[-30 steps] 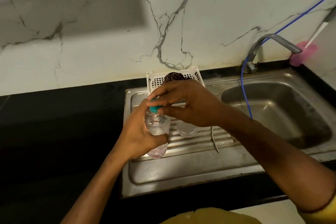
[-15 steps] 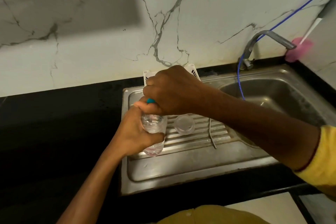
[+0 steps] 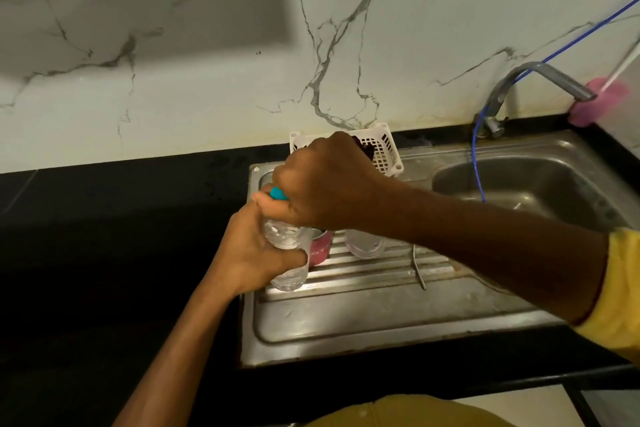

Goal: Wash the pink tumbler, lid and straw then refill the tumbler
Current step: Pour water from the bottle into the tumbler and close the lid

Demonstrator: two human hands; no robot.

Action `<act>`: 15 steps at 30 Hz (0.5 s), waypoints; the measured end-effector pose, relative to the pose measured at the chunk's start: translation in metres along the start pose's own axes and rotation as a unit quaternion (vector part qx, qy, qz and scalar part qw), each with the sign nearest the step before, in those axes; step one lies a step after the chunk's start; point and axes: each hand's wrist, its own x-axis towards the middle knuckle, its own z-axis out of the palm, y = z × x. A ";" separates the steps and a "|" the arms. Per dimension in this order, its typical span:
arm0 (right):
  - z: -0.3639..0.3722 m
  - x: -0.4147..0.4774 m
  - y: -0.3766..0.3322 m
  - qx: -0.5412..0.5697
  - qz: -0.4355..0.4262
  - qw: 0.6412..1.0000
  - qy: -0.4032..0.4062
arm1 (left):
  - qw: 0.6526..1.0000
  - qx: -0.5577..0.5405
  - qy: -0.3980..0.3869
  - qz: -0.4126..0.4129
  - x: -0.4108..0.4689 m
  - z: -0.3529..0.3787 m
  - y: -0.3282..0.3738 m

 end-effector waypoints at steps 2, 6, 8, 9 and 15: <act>0.005 0.001 -0.006 -0.005 -0.001 1.000 0.002 | 1.000 -0.004 0.009 0.001 -0.001 -0.002 -0.004; 0.005 0.000 -0.007 0.046 0.038 0.994 -0.093 | 1.000 0.003 0.013 0.016 -0.002 -0.008 -0.005; 0.005 -0.003 -0.008 0.103 0.067 0.982 -0.141 | 1.000 0.009 0.003 0.014 -0.002 -0.013 -0.009; 0.006 -0.003 -0.007 0.136 0.082 0.975 -0.158 | 1.000 0.001 0.001 0.011 -0.002 -0.014 -0.011; 0.025 0.014 0.006 0.260 0.176 0.938 -0.148 | 0.997 -0.057 0.046 -0.005 0.013 -0.029 -0.028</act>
